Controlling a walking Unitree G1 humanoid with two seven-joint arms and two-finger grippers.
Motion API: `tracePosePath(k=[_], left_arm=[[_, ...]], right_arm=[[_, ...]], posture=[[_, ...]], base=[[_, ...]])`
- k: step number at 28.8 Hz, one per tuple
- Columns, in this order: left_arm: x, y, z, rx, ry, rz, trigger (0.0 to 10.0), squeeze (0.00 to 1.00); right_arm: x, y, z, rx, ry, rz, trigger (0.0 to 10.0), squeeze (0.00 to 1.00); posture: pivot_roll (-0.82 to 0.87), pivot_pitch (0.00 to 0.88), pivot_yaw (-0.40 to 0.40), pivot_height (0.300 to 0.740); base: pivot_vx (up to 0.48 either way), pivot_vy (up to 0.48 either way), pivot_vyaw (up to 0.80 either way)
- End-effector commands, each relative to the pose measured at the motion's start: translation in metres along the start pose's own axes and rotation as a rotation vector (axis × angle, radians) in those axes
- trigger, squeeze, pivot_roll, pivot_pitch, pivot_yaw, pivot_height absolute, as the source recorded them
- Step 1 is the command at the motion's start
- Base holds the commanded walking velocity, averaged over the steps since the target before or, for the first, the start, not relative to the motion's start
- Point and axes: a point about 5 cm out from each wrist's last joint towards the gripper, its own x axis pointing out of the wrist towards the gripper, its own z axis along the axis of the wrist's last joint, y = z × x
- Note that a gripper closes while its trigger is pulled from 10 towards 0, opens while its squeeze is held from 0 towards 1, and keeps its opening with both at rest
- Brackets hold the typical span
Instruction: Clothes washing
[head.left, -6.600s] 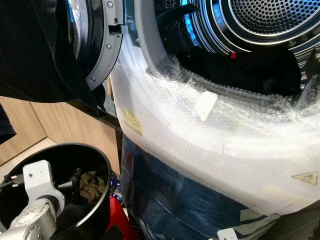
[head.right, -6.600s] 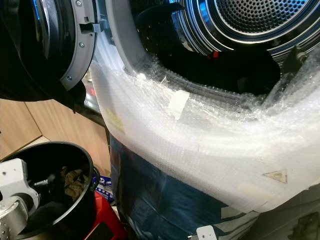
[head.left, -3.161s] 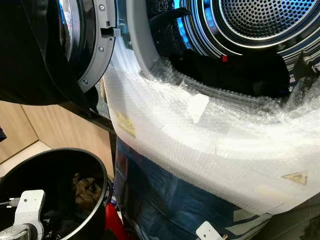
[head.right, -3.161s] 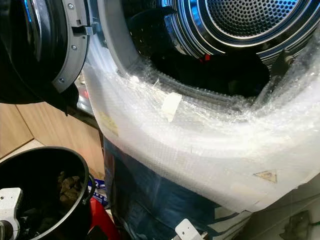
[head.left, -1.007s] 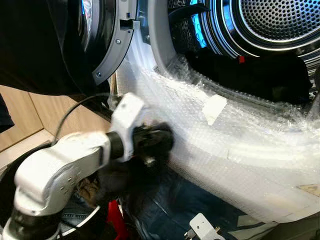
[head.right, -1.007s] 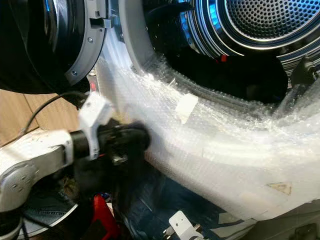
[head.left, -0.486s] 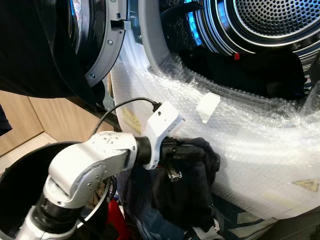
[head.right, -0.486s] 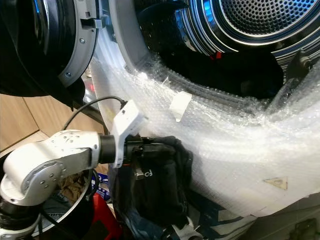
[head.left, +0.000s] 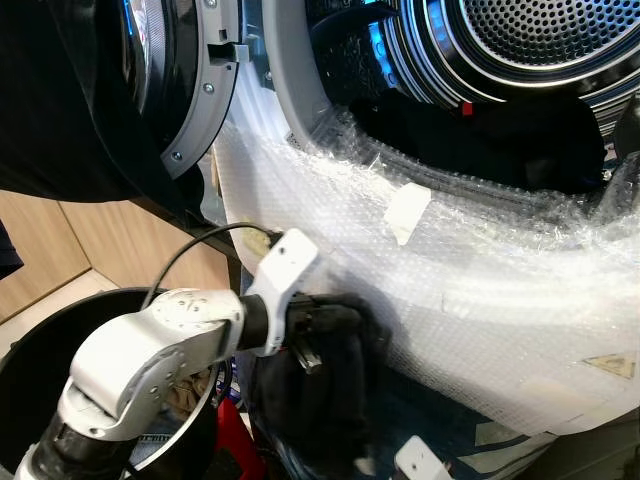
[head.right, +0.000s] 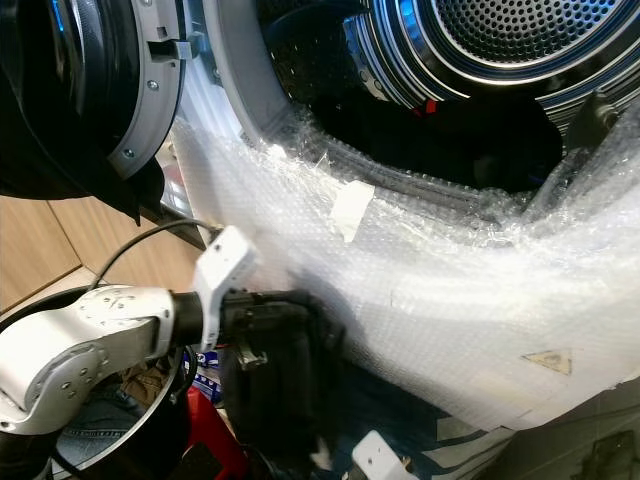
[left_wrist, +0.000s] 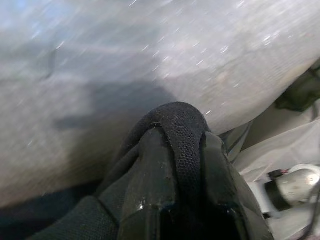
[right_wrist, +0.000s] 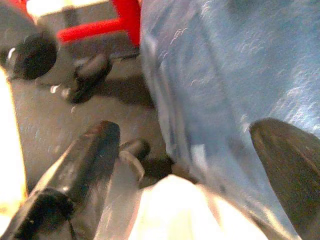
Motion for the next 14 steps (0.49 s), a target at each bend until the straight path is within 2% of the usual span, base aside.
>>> tracePosePath(k=[1, 2, 8, 10, 11, 12, 13, 14], left_arm=[[-0.007, 0.01, -0.002, 0.004, 0.009, 0.081, 0.0, 0.0], [-0.01, 0.015, -0.005, -0.003, 0.021, 0.122, 0.0, 0.0], [-0.021, 0.022, -0.012, -0.02, 0.05, 0.17, 0.0, 0.0], [-0.023, 0.021, -0.03, -0.038, 0.114, 0.162, 0.0, 0.0], [-0.02, 0.017, -0.037, -0.046, 0.139, 0.135, 0.0, 0.0], [-0.018, 0.014, -0.04, -0.063, 0.139, 0.118, 0.0, 0.0], [-0.016, 0.012, -0.042, -0.075, 0.137, 0.109, 0.0, 0.0], [-0.014, 0.011, -0.044, -0.083, 0.142, 0.101, 0.0, 0.0]], right_arm=[[-0.005, 0.0, -0.005, -0.068, -0.015, 0.072, 10.0, 0.0], [-0.008, 0.0, -0.007, -0.093, -0.022, 0.105, 10.0, 0.0], [-0.015, -0.002, -0.005, -0.106, -0.089, 0.189, 10.0, 0.0], [-0.025, -0.015, 0.012, -0.009, -0.256, 0.222, 10.0, 0.0], [-0.032, -0.021, 0.019, 0.025, -0.333, 0.244, 10.0, 0.08], [-0.036, -0.024, 0.022, 0.031, -0.362, 0.258, 10.0, 0.89], [-0.038, -0.025, 0.023, 0.032, -0.375, 0.266, 10.0, 0.89], [-0.041, -0.026, 0.025, 0.031, -0.392, 0.282, 10.0, 1.0]], posture=[[0.18, 0.076, -0.075, 0.74], [0.18, 0.076, -0.074, 0.74], [0.17, 0.075, -0.071, 0.74], [0.17, 0.07, -0.074, 0.74], [0.17, 0.069, -0.075, 0.74], [0.16, 0.066, -0.075, 0.74], [0.16, 0.066, -0.075, 0.74], [0.16, 0.063, -0.075, 0.74]], base=[[0.0, 0.0, 0.0], [0.0, 0.0, 0.0], [0.0, 0.0, 0.0], [0.0, 0.0, 0.0], [0.0, 0.0, 0.0], [0.0, 0.0, 0.0], [0.0, 0.0, 0.0], [0.0, 0.0, 0.0]])
